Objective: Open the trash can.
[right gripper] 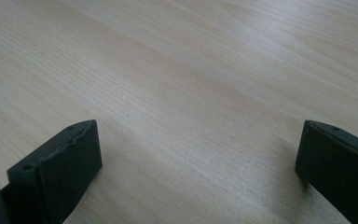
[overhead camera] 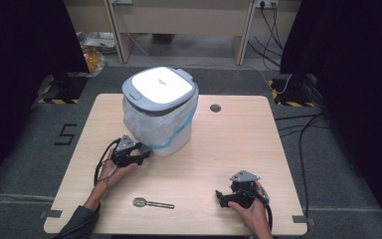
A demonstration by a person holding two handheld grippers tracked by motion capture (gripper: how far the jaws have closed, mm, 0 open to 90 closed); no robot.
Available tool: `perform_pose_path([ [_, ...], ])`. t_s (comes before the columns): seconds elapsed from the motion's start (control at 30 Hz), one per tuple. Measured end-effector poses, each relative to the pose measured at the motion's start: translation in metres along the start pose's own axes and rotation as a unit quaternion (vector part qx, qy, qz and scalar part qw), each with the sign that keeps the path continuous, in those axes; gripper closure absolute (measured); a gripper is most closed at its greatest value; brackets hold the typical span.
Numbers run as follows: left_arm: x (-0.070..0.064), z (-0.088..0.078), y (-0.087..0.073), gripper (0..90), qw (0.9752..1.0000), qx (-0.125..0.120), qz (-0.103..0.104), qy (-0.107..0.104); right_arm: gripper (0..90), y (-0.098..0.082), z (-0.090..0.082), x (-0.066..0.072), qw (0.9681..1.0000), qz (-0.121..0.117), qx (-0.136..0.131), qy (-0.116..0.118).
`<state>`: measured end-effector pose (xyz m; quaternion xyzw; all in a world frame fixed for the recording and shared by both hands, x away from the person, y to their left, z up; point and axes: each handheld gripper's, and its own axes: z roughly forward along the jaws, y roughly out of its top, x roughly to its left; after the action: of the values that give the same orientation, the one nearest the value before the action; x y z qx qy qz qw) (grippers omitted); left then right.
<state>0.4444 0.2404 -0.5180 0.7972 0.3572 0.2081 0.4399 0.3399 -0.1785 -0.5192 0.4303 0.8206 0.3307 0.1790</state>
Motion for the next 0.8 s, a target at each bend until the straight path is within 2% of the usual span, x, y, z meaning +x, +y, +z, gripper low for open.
perform_pose_path([
  [0.17, 0.0019, 0.0013, -0.0017, 46.0, 1.0, 0.001, -0.007, -0.007, 0.4, 0.0, 0.0, 0.0, 1.0, 0.0, 0.0, 0.0],
  [0.33, 0.002, 0.0039, -0.0006, 45.8, 0.9997, 0.021, -0.002, -0.008, 0.4, 0.0, 0.0001, 0.0, 1.0, 0.0, -0.001, 0.001],
  [0.47, 0.0036, 0.0039, -0.0007, 45.8, 0.9997, 0.02, -0.01, -0.014, 0.4, 0.0, 0.0002, 0.0, 1.0, 0.001, -0.001, 0.0],
  [0.8, 0.003, 0.004, -0.0006, 45.8, 0.9997, 0.02, -0.009, -0.011, 0.4, -0.0001, 0.0003, 0.0, 1.0, 0.0, -0.001, 0.0],
])
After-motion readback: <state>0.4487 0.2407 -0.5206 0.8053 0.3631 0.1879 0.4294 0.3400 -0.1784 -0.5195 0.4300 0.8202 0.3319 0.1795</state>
